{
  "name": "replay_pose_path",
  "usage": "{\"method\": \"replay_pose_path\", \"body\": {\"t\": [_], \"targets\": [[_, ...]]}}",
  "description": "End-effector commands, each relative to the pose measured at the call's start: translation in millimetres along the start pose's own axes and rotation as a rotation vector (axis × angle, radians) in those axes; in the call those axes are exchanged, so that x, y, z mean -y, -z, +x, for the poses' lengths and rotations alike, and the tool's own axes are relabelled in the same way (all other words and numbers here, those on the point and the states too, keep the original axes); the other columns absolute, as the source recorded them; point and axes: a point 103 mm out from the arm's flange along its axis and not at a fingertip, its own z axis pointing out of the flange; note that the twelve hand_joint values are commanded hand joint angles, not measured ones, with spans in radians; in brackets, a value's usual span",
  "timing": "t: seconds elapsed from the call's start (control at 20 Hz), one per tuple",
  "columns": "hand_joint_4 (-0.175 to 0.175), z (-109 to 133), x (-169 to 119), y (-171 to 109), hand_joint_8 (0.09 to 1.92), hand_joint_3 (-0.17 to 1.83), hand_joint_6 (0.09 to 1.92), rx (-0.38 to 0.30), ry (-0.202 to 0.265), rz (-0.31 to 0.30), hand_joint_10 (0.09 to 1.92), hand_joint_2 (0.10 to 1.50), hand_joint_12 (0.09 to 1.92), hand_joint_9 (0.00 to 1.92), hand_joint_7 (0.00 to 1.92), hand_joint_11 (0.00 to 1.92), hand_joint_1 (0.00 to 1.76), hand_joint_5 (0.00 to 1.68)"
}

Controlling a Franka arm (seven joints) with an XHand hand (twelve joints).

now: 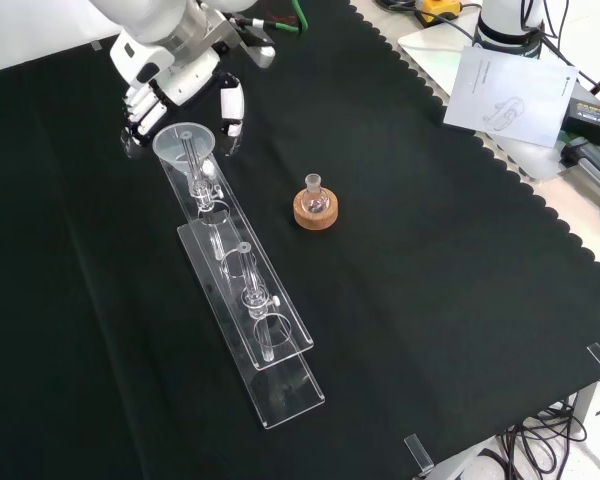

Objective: Pick up the funnel from the transparent funnel stand.

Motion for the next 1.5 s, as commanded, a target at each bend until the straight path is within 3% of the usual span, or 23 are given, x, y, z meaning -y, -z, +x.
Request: {"method": "replay_pose_path", "body": {"t": [0.05,0.65,1.2,1.35,1.5], "targets": [[-0.018,0,-3,-7,0.53,0.28,0.09,0.007,0.007,0.015,0.82,0.72,1.51,0.19,0.00,0.19,0.65,0.14],[-0.021,-10,-2,-14,0.67,0.33,0.09,-0.011,0.017,0.015,0.79,0.71,1.50,0.28,0.02,0.21,0.65,0.18],[-0.026,-4,-6,-14,0.71,0.36,0.09,0.024,0.015,0.009,0.75,0.71,1.47,0.36,0.03,0.26,0.64,0.21],[-0.033,7,-6,-11,0.73,0.39,0.09,0.053,0.001,-0.029,0.70,0.71,1.45,0.49,0.12,0.30,0.65,0.27],[-0.044,11,-4,-8,0.76,0.42,0.09,0.077,-0.021,-0.079,0.64,0.72,1.39,0.68,0.38,0.38,0.68,0.46]]}}
